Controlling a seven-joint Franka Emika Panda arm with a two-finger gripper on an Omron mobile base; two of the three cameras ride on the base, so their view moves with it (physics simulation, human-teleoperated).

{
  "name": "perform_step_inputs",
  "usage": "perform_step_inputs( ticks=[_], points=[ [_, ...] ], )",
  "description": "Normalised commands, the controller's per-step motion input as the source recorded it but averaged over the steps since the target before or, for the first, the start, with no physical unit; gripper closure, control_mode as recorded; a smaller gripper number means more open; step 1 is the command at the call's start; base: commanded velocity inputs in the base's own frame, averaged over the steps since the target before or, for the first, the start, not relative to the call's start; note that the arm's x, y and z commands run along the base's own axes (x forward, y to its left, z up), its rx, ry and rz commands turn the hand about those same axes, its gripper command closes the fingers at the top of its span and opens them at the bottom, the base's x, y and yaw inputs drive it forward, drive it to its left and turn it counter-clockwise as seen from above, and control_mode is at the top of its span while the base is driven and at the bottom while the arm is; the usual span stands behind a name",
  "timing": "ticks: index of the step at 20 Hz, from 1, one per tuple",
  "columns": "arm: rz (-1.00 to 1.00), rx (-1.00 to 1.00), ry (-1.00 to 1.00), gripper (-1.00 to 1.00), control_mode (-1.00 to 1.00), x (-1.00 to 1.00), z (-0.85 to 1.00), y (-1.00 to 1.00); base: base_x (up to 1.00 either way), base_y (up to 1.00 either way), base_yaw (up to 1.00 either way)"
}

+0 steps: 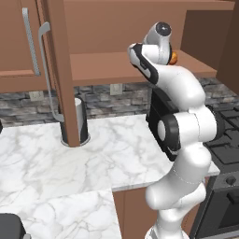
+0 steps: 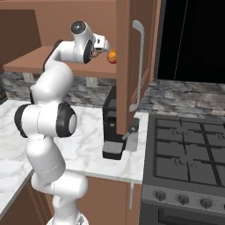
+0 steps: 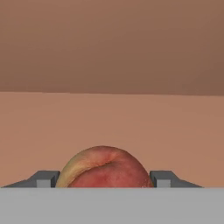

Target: Pick the peachs from the cabinet and place them in one bowl. Pick the kiwi from the sink and place it in the other bowl.

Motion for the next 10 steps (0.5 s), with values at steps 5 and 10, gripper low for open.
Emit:
perform_step_inputs(
  ticks=[5, 10],
  points=[
    [0.0, 0.03, 0.0, 1.0, -1.0, -0.24, 0.26, 0.02, 0.0, 0.0, 0.0],
    [0.03, 0.0, 0.0, 1.0, -1.0, -0.59, 0.35, 0.19, 0.0, 0.0, 0.0]
  ],
)
